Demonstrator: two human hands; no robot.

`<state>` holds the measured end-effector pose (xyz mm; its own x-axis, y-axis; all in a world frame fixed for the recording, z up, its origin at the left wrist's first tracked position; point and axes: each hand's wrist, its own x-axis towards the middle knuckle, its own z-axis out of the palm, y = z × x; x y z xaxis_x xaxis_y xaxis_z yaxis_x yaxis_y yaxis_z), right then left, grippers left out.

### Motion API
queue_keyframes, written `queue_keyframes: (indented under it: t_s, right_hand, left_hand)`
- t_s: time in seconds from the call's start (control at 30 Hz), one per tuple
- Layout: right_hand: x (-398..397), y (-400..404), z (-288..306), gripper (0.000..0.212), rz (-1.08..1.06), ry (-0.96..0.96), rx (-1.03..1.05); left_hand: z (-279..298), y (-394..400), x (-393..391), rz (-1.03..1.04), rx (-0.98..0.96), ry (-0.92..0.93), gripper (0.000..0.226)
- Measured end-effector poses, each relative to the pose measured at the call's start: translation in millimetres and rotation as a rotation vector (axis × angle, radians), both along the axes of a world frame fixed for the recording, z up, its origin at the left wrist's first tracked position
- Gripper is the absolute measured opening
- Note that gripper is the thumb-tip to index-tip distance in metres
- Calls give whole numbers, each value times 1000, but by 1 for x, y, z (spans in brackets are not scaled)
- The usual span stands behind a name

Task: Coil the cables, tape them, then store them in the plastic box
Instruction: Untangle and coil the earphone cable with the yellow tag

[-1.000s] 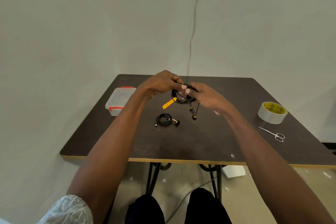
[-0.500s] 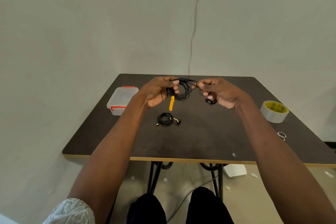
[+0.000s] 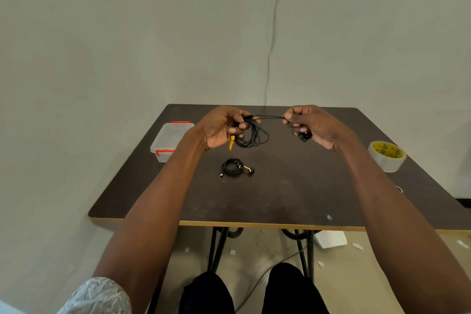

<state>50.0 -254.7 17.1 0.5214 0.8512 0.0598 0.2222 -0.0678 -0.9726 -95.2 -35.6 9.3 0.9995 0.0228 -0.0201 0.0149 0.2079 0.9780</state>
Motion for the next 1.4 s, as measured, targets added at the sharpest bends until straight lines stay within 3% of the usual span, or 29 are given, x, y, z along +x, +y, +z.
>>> queue_keyframes:
  t_s: [0.17, 0.3, 0.4, 0.5, 0.57, 0.73, 0.87, 1.13, 1.4]
  right_hand:
    - [-8, -2, 8, 22, -8, -181, -53]
    - [-19, 5, 10, 20, -60, -337, -175]
    - [-29, 17, 14, 13, -87, -633, -278]
    - [-32, 28, 11, 33, -150, -772, -338]
    - [-31, 33, 4, 30, -221, -637, -286]
    - [-43, 42, -4, 2, -215, -6, 12]
    - [-43, 45, -3, 7, -197, 237, 110]
    - [-43, 46, -10, 13, -218, 403, 125]
    - [-45, 49, -15, 19, -288, 207, 98]
  left_hand:
    - [2, 0, 2, 63, 166, -36, 30]
    - [4, -2, 2, 113, 59, -69, 24]
    - [5, -5, 3, 118, 7, -80, 26]
    - [5, -7, 3, 120, -14, -94, 27]
    - [6, -9, 2, 127, -20, -106, 25]
    - [9, -12, 0, 165, -18, -123, 23]
    - [8, -18, 2, 234, -20, -101, 20]
    - [10, -26, 5, 270, 38, 24, 17]
    - [16, -26, 6, 248, 11, 249, 14]
